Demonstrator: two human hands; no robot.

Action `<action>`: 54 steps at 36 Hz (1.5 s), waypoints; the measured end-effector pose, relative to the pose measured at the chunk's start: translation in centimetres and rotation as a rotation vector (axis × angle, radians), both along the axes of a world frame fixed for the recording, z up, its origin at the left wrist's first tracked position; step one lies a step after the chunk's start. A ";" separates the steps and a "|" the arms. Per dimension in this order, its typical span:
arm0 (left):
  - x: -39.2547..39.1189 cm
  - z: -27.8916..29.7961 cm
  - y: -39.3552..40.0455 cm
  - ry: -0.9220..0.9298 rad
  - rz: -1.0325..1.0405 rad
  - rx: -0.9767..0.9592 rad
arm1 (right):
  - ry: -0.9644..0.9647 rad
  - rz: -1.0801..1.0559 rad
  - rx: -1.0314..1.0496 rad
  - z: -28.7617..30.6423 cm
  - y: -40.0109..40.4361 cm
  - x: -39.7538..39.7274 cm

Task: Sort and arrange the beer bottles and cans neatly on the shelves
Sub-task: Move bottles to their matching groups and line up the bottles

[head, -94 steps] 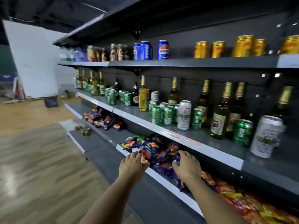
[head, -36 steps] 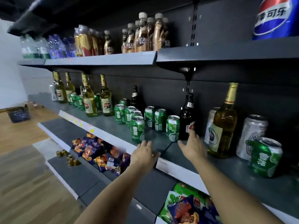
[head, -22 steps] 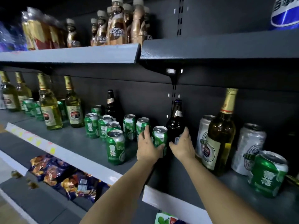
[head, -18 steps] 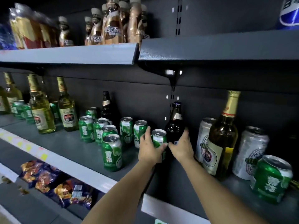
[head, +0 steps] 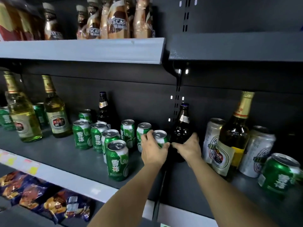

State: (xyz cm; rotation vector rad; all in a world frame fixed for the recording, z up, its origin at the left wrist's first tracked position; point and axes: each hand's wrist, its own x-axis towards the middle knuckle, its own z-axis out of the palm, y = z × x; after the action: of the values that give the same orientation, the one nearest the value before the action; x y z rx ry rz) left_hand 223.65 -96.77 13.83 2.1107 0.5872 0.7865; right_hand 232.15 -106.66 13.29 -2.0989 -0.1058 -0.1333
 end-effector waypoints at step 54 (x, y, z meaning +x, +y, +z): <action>-21.8 -3.6 -58.1 0.263 -1.039 0.842 | -0.047 -0.966 -0.067 -4.8 -60.5 -40.7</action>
State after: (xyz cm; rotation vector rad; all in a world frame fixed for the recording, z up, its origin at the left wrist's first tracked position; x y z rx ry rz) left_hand 201.84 -154.82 10.24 2.8003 -0.8624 0.1182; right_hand 191.42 -167.12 8.53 -2.0421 0.8940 -0.7565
